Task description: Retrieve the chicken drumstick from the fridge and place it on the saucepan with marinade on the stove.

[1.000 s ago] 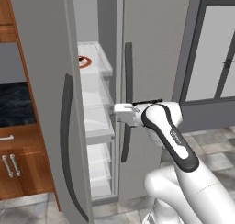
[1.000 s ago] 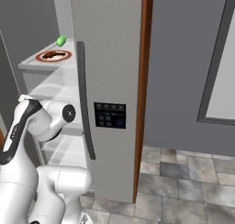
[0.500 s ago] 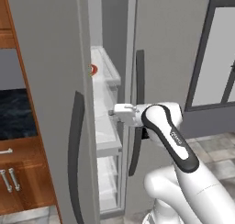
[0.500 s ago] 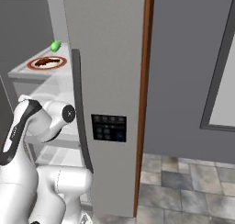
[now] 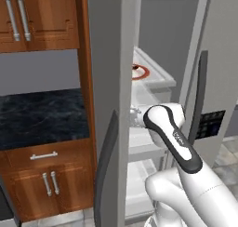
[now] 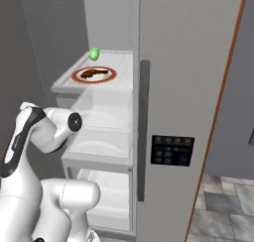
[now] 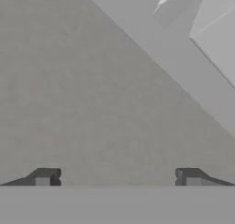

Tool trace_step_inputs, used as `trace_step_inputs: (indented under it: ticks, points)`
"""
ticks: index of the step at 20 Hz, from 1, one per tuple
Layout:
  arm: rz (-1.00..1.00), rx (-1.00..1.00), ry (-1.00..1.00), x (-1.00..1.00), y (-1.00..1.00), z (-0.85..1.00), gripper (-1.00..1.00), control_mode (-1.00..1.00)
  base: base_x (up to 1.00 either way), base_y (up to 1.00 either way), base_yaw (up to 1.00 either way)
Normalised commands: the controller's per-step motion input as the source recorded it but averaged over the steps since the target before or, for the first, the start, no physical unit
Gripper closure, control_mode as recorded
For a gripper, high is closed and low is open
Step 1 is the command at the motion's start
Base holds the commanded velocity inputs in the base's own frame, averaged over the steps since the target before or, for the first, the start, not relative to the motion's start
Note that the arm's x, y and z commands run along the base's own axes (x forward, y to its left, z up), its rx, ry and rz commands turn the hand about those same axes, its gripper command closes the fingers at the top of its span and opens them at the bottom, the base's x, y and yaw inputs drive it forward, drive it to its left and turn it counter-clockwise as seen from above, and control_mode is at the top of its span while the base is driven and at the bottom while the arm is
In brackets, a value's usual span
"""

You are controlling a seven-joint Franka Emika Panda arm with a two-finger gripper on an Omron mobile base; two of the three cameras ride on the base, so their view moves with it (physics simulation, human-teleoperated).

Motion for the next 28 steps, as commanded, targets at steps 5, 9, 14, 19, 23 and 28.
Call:
trace_step_inputs:
  ticks: [5,9,14,19,23,28]
  points:
    - [0.0,0.0,0.0,0.0,0.0,0.0,-1.0,1.0,0.32,0.59,-0.08]
    - [0.0,0.0,0.0,0.0,0.0,0.0,-1.0,1.0,0.42,-0.23,-0.07]
    - [0.0,0.0,0.0,0.0,0.0,0.0,-1.0,1.0,0.4,-0.69,-0.13]
    - [0.0,0.0,0.0,0.0,0.0,0.0,-1.0,1.0,0.34,0.0,-0.06]
    - [0.0,0.0,0.0,0.0,0.0,0.0,-1.0,1.0,0.52,0.14,-0.06]
    - [0.0,0.0,0.0,0.0,0.0,0.0,-1.0,1.0,0.81,0.26,-0.08]
